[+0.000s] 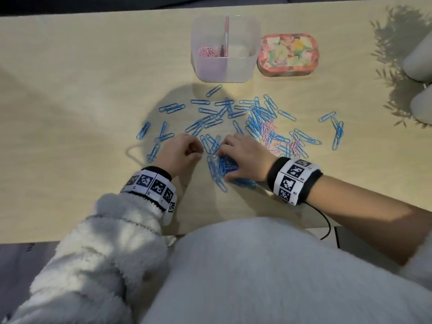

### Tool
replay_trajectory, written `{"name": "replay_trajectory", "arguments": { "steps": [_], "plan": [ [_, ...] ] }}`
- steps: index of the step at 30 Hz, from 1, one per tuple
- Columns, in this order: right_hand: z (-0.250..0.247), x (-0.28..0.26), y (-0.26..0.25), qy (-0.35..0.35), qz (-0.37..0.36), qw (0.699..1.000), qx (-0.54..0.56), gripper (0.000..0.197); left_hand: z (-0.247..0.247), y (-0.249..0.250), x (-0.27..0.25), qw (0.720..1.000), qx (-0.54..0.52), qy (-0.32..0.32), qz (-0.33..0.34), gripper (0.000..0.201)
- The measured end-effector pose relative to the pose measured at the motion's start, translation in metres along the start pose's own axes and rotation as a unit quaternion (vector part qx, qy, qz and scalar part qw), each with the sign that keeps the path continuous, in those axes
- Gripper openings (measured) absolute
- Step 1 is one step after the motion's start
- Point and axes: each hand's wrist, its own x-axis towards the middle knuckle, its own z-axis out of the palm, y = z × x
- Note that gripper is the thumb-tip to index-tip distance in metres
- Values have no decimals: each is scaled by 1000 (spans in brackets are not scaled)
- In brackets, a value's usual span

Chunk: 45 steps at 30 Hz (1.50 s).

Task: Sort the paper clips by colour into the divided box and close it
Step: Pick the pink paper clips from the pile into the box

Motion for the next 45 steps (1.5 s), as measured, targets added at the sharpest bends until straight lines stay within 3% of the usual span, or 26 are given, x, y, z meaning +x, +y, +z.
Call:
{"name": "replay_trajectory", "arguments": {
  "steps": [5,8,11,15,17,19,21,26,30,34,36,39,42,44,45],
  "plan": [
    [-4,-3,21,13,27,996,79,17,-2,-4,-4,998,21,59,1,14],
    [-9,-9,35,73,54,983,162,10,10,2,-13,996,65,50,27,15],
    [-22,-15,47,106,108,965,216,7,24,9,-19,995,86,51,-15,24],
    [-27,-20,70,91,179,961,188,7,30,10,-23,996,55,60,-36,20],
    [-26,-19,71,102,196,969,111,11,29,10,-23,996,54,60,-29,20],
    [-25,-13,62,139,162,975,56,18,29,11,-23,995,76,66,-21,23],
    [-24,-4,45,148,125,978,83,18,28,13,-23,994,85,66,-19,23],
    [-13,13,25,44,103,991,71,16,24,14,-21,997,-7,38,-70,9],
    [-10,12,25,31,111,988,102,10,8,12,-21,986,-80,81,-119,7],
    [-13,10,27,43,93,986,129,8,1,3,-20,987,-76,92,-105,10],
    [-15,7,35,106,110,964,220,5,3,-1,-21,990,-28,115,-79,13],
    [-20,0,54,202,152,901,352,18,10,1,-23,991,50,123,-6,15],
    [-21,-5,67,179,218,843,458,29,22,5,-23,988,131,72,30,14],
    [-20,-7,66,149,234,839,467,22,27,7,-22,988,141,54,33,13],
    [-20,-7,64,140,223,865,428,16,28,8,-22,988,143,49,35,13]
  ]
}}
